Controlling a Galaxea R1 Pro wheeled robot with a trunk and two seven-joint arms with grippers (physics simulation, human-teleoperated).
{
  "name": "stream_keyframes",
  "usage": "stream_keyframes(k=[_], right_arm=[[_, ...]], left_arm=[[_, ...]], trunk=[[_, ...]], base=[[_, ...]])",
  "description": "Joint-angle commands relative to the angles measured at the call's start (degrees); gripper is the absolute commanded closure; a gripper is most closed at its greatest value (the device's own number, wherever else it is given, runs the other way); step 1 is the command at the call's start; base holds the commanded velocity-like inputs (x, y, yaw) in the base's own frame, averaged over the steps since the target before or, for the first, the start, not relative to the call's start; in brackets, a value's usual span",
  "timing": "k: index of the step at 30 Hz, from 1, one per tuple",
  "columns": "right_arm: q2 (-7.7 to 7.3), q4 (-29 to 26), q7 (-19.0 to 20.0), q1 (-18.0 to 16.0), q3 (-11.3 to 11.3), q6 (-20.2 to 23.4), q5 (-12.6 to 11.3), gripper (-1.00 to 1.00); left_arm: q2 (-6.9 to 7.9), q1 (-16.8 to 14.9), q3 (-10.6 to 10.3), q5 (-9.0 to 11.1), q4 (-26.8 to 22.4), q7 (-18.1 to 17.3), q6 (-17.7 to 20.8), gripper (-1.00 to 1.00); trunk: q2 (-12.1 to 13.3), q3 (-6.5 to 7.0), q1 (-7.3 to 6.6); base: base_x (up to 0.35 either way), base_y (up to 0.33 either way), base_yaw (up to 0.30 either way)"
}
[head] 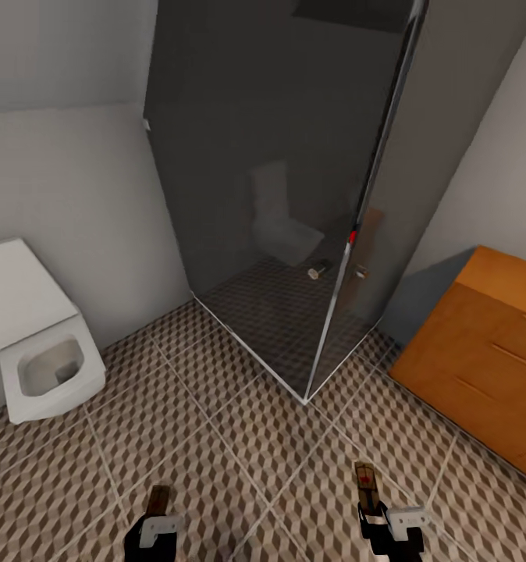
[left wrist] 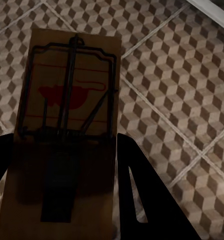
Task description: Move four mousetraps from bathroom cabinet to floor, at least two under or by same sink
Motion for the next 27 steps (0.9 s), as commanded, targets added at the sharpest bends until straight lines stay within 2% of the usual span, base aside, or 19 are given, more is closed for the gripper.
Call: stream_keyframes(k=[1,27], right_arm=[[-0.05,0.01,-0.28,-0.02,0.23,-0.11,0.13,1.0],[-0.05,0.0,-0.29,-0.02,0.23,-0.19,0.13,1.0]], left_arm=[[-0.06,-0.12,-0.48,0.11,0.25,0.47,-0.33,1.0],[-0.09,-0.12,-0.49,0.11,0.25,0.47,-0.33,1.0]], trunk=[[-0.1,-0.09,0.03],[-0.1,-0.09,0.03]], base=[[0.0,0.0,0.289],[0.0,0.0,0.289]])
